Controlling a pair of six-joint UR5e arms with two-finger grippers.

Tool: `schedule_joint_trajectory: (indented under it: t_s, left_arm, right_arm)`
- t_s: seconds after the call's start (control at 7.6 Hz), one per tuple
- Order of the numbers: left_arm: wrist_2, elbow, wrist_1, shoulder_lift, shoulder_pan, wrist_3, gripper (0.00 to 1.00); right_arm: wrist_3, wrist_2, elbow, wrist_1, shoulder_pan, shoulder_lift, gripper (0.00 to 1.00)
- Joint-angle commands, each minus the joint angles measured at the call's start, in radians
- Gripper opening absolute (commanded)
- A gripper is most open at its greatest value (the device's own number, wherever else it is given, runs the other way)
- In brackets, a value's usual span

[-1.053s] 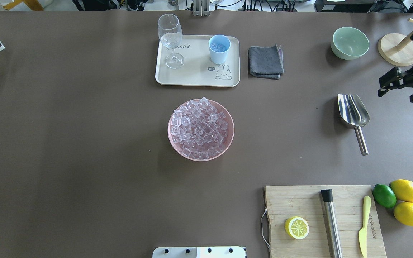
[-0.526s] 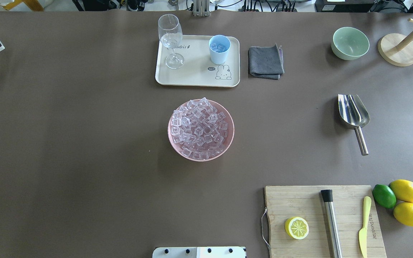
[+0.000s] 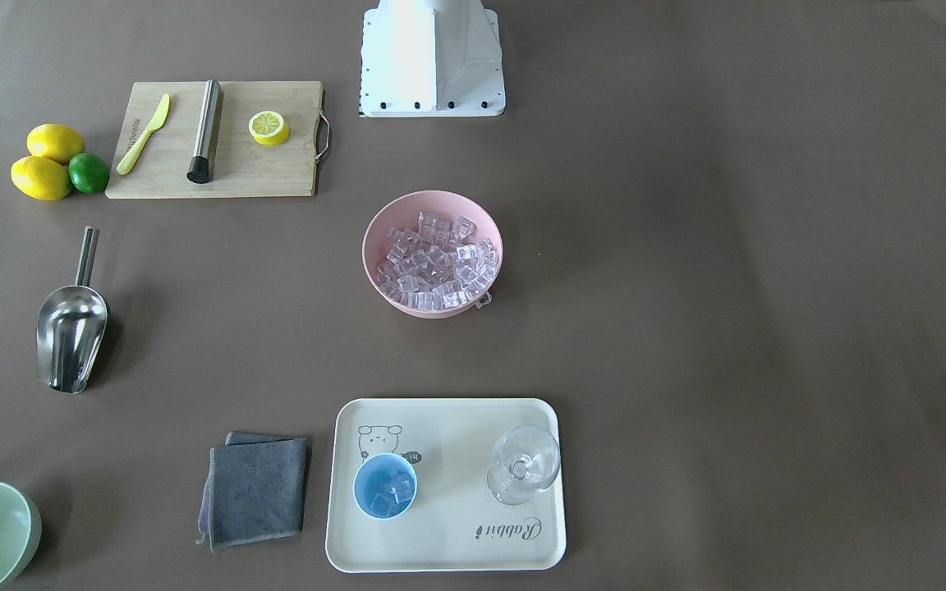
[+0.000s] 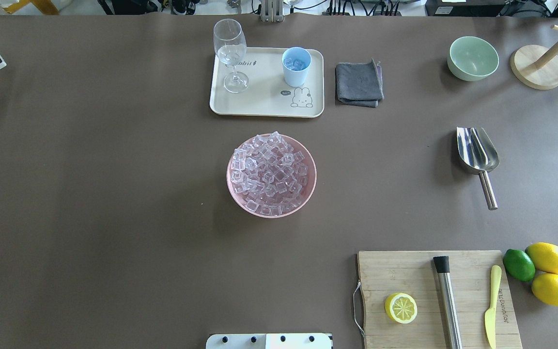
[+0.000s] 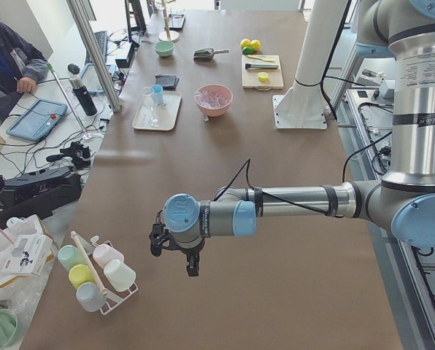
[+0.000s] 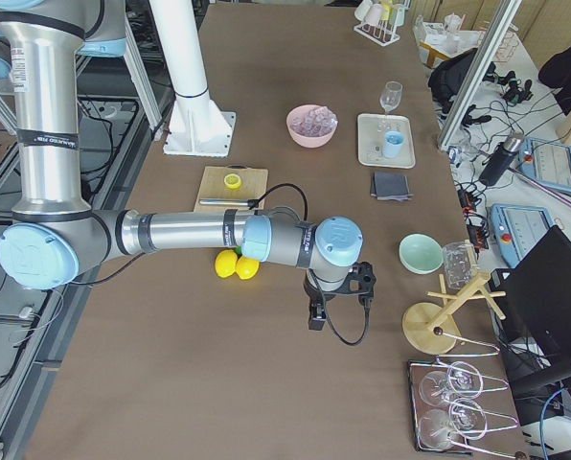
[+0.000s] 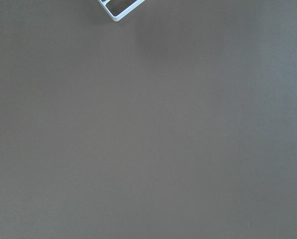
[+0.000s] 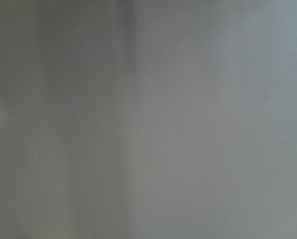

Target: Put ice in cup with scoop

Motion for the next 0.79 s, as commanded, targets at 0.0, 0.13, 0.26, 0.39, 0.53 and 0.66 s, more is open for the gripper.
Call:
schedule_joint_trajectory:
  t_s: [0.0, 0.13, 0.26, 0.39, 0.53, 0.66]
  left_arm:
    - [0.0, 0.0, 0.0, -0.001, 0.001, 0.0, 0.98]
    - [0.0, -0.001, -0.002, -0.001, 0.001, 0.002, 0.98]
    - [0.0, -0.003, -0.002, -0.001, 0.001, 0.002, 0.98]
    - [0.0, -0.001, -0.003, -0.001, 0.001, 0.002, 0.98]
    - [0.0, -0.001, -0.003, -0.001, 0.001, 0.003, 0.98]
    - [0.0, -0.004, -0.021, -0.001, 0.003, 0.006, 0.98]
  right_arm:
    - [-0.009, -0.002, -0.015, 0.001, 0.002, -0.003, 1.0]
    - [-0.008, -0.004, -0.017, 0.002, 0.002, -0.003, 1.0]
    - [-0.008, -0.004, -0.017, 0.003, 0.002, -0.003, 1.0]
    - [-0.008, -0.004, -0.015, 0.004, 0.002, -0.001, 1.0]
    - [-0.006, -0.004, -0.017, 0.004, 0.002, 0.004, 1.0]
    - [-0.006, -0.004, -0.017, 0.004, 0.002, 0.004, 1.0]
